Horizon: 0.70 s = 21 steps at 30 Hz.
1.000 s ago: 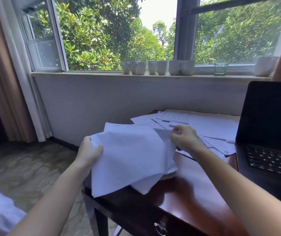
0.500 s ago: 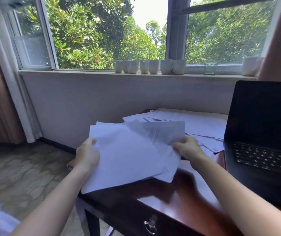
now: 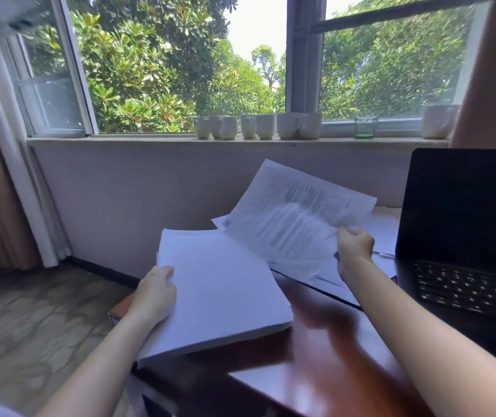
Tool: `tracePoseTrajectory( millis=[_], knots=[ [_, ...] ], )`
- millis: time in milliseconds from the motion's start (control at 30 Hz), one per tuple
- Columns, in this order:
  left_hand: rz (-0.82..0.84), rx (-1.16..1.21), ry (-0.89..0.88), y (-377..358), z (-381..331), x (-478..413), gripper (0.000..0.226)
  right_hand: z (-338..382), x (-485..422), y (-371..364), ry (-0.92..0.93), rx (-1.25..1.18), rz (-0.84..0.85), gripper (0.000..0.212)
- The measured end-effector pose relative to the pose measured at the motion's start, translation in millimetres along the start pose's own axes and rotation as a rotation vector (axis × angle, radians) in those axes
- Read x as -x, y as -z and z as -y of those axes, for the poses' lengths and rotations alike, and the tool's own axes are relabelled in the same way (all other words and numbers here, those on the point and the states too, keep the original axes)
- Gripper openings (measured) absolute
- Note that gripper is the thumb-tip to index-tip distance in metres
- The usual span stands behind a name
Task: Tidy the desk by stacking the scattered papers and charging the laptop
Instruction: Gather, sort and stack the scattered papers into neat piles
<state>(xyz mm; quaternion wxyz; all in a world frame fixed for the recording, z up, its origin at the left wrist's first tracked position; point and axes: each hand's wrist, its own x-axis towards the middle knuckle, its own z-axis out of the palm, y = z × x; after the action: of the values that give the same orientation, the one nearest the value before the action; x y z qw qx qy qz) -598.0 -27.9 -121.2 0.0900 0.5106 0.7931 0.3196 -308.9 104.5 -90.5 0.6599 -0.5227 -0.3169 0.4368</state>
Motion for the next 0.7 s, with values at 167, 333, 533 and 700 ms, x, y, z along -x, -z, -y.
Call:
tracePoseTrajectory(
  millis=[167, 333, 533, 700],
  knots=[
    [-0.031, -0.044, -0.037, -12.0, 17.3, -6.0, 0.019, 13.5, 1.5, -14.8, -0.069, -0.249, 0.073, 0.02],
    [-0.066, -0.074, -0.047, -18.5, 22.0, -9.9, 0.017, 27.0, 0.8, -14.5, -0.111, -0.315, 0.067, 0.016],
    [-0.047, -0.052, -0.038, -19.0, 22.8, -12.7, 0.017, 40.2, -4.4, -4.9, -0.054, -0.203, 0.216, 0.011],
    [-0.354, 0.222, -0.056, 3.1, -0.8, 2.2, 0.056, 34.8, -9.5, -1.9, 0.133, 0.292, 0.406, 0.012]
  ],
)
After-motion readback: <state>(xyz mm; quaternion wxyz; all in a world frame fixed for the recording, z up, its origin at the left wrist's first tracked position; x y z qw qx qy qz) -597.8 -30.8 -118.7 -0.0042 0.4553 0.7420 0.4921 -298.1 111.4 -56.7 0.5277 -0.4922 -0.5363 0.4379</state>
